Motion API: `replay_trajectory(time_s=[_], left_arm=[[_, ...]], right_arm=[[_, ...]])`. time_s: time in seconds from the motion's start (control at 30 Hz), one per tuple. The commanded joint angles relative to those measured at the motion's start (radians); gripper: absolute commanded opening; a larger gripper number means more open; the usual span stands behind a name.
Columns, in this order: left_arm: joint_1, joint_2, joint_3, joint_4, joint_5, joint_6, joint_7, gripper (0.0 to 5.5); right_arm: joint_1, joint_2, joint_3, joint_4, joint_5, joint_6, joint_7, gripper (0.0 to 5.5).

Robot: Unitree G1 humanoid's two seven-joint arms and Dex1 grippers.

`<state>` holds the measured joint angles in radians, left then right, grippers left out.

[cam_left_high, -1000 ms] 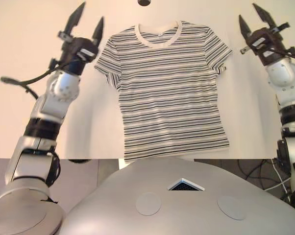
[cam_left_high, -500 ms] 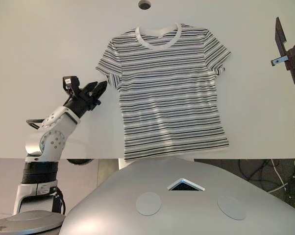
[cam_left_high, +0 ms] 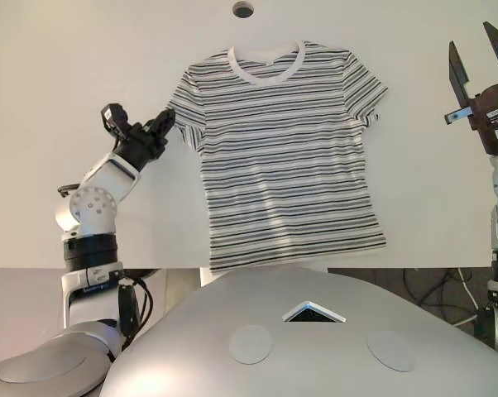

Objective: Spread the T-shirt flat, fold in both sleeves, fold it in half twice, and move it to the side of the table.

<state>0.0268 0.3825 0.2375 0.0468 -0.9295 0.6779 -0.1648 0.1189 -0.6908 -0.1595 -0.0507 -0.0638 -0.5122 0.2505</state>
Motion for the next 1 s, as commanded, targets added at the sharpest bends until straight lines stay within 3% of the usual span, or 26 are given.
replay_trajectory(time_s=[0.03,0.13,0.5,0.83,1.0], left_arm=[[0.027,-0.019,-0.018,0.033,0.073,0.045,0.021,2.38],[0.031,-0.026,-0.027,0.022,0.095,0.045,-0.008,2.10],[-0.032,-0.043,0.042,0.099,0.139,0.027,-0.013,0.08],[-0.041,-0.082,0.048,0.036,0.158,0.032,-0.043,0.03],[-0.034,-0.100,0.023,-0.105,0.185,0.010,-0.048,0.03]], right_arm=[[-0.005,0.015,-0.008,0.000,-0.014,0.005,0.012,1.82],[-0.003,0.019,-0.014,-0.002,-0.015,0.002,0.018,1.80],[0.048,0.047,-0.014,-0.020,-0.044,-0.024,0.012,1.80],[0.053,0.072,-0.011,-0.015,-0.047,-0.036,0.010,1.80],[0.045,0.089,-0.001,-0.007,-0.057,-0.040,0.009,1.80]])
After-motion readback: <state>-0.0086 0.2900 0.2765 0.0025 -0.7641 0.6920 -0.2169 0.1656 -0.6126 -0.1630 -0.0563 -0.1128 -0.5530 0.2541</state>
